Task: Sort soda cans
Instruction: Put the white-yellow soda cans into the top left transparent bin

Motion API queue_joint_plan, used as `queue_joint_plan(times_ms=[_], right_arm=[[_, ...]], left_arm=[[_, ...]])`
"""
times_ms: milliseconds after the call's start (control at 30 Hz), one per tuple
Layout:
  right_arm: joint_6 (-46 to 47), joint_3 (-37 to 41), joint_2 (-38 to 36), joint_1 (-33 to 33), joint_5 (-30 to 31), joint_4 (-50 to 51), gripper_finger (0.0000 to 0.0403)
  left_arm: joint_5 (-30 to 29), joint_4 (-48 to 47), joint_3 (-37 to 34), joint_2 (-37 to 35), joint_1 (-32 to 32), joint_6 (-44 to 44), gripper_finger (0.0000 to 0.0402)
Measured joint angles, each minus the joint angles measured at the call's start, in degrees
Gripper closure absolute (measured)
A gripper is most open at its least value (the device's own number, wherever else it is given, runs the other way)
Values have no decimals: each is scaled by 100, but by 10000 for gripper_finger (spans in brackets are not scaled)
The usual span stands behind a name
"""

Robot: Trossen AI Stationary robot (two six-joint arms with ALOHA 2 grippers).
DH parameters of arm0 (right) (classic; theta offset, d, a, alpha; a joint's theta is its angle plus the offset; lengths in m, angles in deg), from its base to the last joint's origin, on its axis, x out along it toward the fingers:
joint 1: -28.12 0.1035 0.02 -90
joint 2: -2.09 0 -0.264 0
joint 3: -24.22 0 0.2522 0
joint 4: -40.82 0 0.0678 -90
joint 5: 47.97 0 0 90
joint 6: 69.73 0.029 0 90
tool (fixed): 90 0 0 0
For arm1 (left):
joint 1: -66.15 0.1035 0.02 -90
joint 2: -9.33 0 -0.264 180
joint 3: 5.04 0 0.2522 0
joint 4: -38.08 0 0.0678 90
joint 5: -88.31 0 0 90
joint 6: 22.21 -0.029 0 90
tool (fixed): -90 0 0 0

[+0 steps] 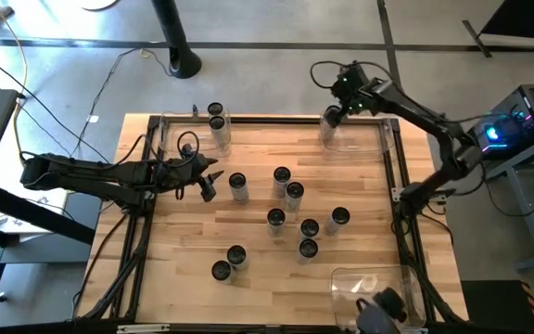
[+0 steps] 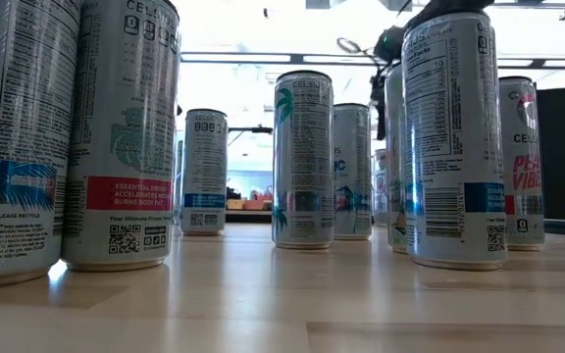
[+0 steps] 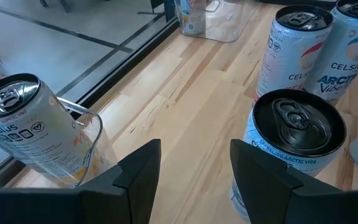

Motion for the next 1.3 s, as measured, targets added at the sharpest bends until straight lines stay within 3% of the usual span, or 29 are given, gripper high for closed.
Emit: queue_joint_plan(times_ms=[167, 300, 667, 1000, 1300], right_arm=[[176, 0, -746, 680, 161, 380, 28], [436, 237, -1415, 1692, 200, 341, 27], [1377, 2344, -2918, 4940, 392, -1877, 27], [1614, 2896, -2622, 6549, 1354, -3596, 27], [959, 2896, -1776, 6930, 1486, -4989, 27]], left_arm=[[0, 0, -1, 0, 0, 53, 216], [9, -2, -2, 0, -18, 99, 216], [22, 194, -4, 0, -379, 153, 216], [23, 721, -7, 2, -588, -312, 216], [549, 1256, -7, 1, -588, -717, 216]])
